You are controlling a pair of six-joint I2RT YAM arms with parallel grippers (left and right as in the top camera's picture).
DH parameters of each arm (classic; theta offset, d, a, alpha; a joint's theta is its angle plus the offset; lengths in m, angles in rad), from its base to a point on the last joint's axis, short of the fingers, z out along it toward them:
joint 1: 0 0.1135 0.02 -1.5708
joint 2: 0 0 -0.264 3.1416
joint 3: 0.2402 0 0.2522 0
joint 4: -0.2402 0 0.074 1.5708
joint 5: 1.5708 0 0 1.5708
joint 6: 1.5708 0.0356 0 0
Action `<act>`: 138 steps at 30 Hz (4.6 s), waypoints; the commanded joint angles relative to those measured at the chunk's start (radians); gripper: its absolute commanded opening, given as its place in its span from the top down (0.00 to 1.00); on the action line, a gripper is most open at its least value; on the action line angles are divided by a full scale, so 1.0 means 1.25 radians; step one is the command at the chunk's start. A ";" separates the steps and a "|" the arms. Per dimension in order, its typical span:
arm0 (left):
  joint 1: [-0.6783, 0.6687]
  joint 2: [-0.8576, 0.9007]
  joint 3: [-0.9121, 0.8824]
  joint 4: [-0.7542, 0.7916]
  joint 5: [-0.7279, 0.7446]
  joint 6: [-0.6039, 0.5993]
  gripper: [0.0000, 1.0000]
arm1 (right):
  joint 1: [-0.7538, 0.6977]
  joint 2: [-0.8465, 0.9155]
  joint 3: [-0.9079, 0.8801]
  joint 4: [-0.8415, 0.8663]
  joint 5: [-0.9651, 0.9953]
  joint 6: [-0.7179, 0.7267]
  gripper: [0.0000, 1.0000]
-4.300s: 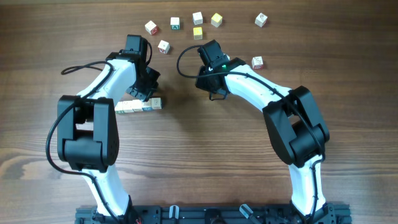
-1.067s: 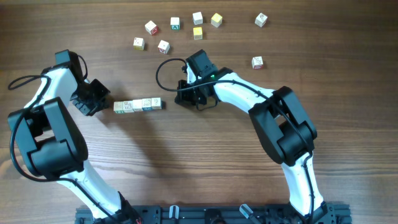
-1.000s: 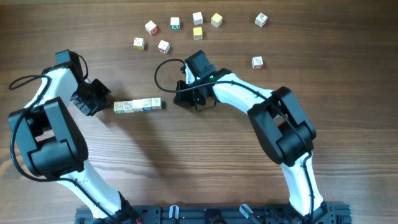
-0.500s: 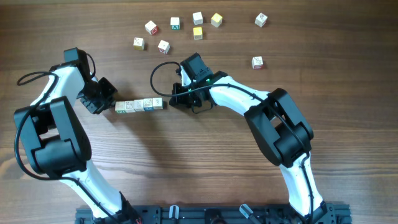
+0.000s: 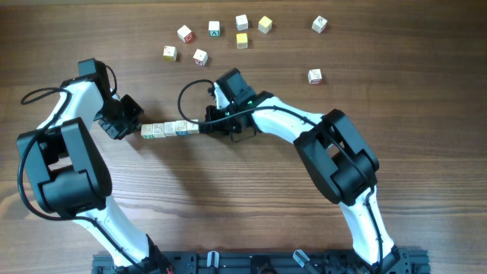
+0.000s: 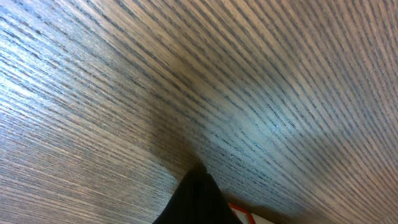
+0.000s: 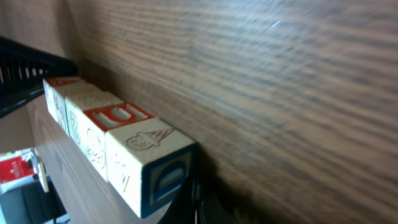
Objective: Form a horizontal line
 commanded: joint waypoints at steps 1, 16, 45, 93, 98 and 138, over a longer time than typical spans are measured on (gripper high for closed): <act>-0.005 0.020 -0.023 -0.003 0.013 0.010 0.96 | 0.005 0.027 -0.012 0.001 -0.008 -0.016 0.96; -0.005 0.020 -0.023 -0.003 0.013 0.009 0.96 | 0.009 0.027 -0.012 -0.020 0.058 -0.016 0.96; -0.005 0.020 -0.023 -0.004 0.013 0.009 0.96 | -0.068 0.027 -0.003 0.248 0.023 -0.038 0.95; -0.005 0.020 -0.023 -0.004 0.013 0.009 0.96 | 0.046 0.087 0.249 -0.120 0.190 -0.101 0.95; -0.005 0.020 -0.023 -0.004 0.013 0.009 0.96 | 0.045 0.087 0.249 -0.109 0.201 -0.101 0.95; -0.005 0.020 -0.023 -0.006 0.013 0.009 0.96 | 0.045 0.087 0.249 -0.115 0.189 -0.099 0.95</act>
